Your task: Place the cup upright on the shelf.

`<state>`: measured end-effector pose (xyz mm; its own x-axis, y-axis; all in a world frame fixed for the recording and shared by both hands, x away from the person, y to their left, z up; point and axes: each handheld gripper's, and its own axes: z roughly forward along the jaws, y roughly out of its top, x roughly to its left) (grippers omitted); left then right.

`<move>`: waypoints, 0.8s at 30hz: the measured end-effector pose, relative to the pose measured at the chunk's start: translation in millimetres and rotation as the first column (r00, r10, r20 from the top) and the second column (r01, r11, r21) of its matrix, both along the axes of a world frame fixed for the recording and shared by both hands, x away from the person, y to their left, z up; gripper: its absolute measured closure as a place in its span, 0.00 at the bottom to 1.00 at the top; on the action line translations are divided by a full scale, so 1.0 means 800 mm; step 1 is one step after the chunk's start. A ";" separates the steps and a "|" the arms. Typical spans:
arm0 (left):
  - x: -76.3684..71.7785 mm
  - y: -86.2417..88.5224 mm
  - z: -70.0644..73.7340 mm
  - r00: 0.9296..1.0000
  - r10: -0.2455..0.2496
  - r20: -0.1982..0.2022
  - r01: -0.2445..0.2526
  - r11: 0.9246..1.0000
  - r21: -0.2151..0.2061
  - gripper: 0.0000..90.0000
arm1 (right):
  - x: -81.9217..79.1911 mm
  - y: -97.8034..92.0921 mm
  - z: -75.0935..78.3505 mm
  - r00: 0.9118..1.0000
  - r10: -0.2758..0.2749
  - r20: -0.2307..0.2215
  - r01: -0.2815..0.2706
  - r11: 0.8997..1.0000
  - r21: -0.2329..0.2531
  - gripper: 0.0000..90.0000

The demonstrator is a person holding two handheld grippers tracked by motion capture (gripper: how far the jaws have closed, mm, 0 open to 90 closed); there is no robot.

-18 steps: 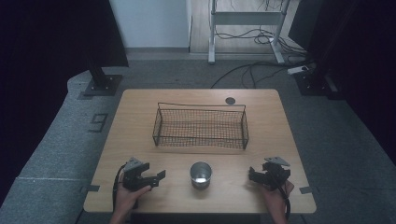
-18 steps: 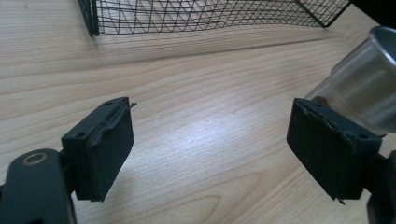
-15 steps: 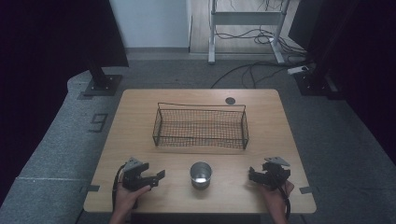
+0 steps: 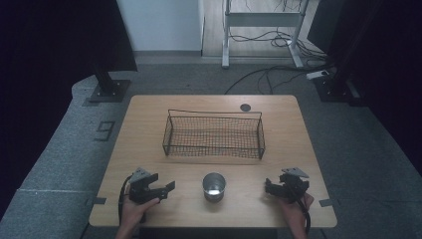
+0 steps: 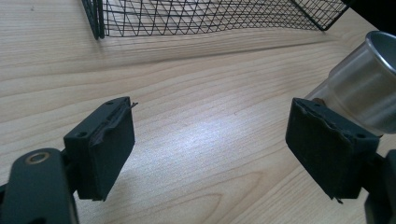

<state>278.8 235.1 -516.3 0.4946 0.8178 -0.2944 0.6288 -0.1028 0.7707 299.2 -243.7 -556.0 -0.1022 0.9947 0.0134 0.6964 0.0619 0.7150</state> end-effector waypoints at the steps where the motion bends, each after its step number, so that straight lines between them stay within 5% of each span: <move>1: -0.001 0.001 0.002 1.000 0.002 0.006 -0.002 1.000 0.004 0.18 | -0.001 -0.001 0.000 1.000 0.002 0.005 -0.002 1.000 0.000 0.02; 24: -0.011 -0.014 0.027 0.999 -0.028 0.038 0.030 0.999 -0.039 0.19 | -0.003 -0.002 0.000 1.000 0.007 0.008 -0.007 1.000 0.000 0.03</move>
